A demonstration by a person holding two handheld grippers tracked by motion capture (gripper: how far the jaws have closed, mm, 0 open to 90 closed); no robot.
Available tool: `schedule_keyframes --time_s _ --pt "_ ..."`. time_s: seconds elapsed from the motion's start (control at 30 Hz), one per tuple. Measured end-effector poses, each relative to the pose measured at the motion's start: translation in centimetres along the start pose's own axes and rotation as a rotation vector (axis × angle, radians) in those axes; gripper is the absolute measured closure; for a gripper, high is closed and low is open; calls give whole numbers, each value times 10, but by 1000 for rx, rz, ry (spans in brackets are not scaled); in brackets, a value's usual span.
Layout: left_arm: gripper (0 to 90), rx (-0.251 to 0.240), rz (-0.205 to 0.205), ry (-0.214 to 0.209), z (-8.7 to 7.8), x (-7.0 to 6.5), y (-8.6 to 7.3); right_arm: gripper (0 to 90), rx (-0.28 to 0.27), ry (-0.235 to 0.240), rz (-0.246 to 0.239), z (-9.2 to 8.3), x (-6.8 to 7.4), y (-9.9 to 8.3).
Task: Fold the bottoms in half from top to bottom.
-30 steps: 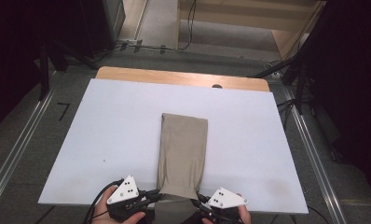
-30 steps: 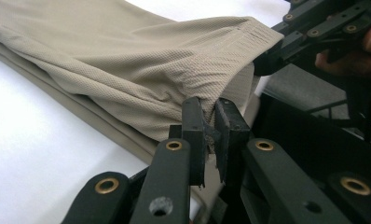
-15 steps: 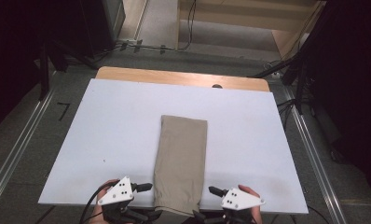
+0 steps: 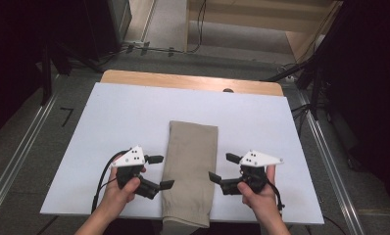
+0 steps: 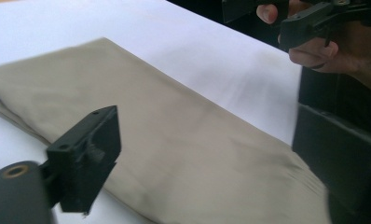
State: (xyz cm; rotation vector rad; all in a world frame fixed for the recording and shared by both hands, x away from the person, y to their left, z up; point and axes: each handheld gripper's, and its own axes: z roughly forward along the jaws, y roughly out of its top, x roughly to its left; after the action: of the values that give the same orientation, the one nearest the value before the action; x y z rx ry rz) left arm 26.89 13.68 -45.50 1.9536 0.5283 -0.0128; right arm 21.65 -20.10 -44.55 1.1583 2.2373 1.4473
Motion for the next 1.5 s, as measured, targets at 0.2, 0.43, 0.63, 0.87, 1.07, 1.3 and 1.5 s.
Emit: schedule_keyframes --time_s 0.2,0.43,0.63,0.87,1.07,1.3,1.5 --pt "0 -2 6 47 15 41 16 0 15 -29 -20 22 -32 30" --pt "0 48 -49 96 50 94 34 0 82 -83 11 69 -71 45" --pt "72 71 -174 153 68 131 35 18 133 -92 91 98 -101 46" --pt "278 138 -247 248 82 152 36 196 171 -151 172 117 -128 39" --pt "410 176 -267 322 88 160 33 321 230 -237 176 130 -138 31" --pt "578 191 -276 305 91 160 31 522 224 -234 150 136 -135 27" --pt "830 220 -310 281 94 157 31 784 249 -205 181 137 -125 28"
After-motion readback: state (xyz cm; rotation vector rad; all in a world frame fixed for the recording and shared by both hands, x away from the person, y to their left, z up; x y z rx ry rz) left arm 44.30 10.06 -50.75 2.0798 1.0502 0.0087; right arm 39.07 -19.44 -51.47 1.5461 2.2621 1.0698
